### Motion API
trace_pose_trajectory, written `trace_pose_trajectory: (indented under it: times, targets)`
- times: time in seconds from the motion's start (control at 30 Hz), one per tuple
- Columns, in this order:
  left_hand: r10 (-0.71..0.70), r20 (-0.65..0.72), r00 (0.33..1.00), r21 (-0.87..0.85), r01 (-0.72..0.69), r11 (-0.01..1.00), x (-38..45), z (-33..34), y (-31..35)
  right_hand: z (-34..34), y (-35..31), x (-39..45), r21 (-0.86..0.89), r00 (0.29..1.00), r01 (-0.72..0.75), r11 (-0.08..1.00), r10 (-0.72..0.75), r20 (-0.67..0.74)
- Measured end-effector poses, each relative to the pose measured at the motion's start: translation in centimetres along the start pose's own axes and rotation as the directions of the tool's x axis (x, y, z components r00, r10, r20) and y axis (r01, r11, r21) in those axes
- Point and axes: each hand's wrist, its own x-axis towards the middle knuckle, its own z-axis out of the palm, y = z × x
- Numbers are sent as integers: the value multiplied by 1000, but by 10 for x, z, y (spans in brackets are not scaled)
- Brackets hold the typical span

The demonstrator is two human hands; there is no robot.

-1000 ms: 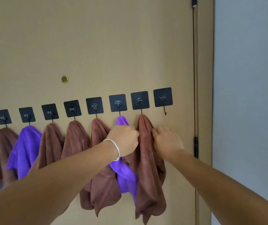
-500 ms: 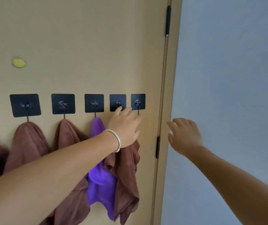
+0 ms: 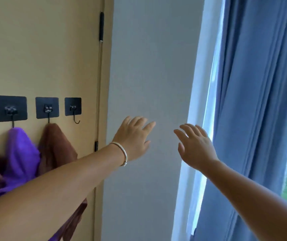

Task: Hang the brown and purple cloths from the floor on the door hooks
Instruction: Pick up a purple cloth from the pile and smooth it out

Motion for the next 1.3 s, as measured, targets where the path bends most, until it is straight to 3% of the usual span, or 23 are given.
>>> trace_pose_trajectory:
  times: [0.23, 0.5, 0.63, 0.77, 0.97, 1.3]
  targets:
    - [198, -109, 974, -173, -214, 961, 57, -10, 118, -80, 105, -90, -217, 978, -178, 960, 198, 71]
    - [352, -225, 909, -344, -412, 844, 107, -46, 294, -195, 216, -200, -504, 873, -338, 795, 465, 148]
    - [418, -248, 874, -416, -486, 769, 112, -74, 396, -260, 259, -266, -601, 776, -426, 676, 615, 142]
    - [482, -243, 842, -445, -538, 716, 111, -100, 488, -319, 289, -334, -680, 713, -447, 582, 691, 123]
    - [541, -295, 788, -523, -606, 599, 93, -155, 616, -408, 312, -435, -759, 565, -514, 400, 824, 51]
    - [634, -512, 579, -551, -788, 275, 27, -264, 806, -594, 292, -569, -900, 310, -435, 11, 941, -138]
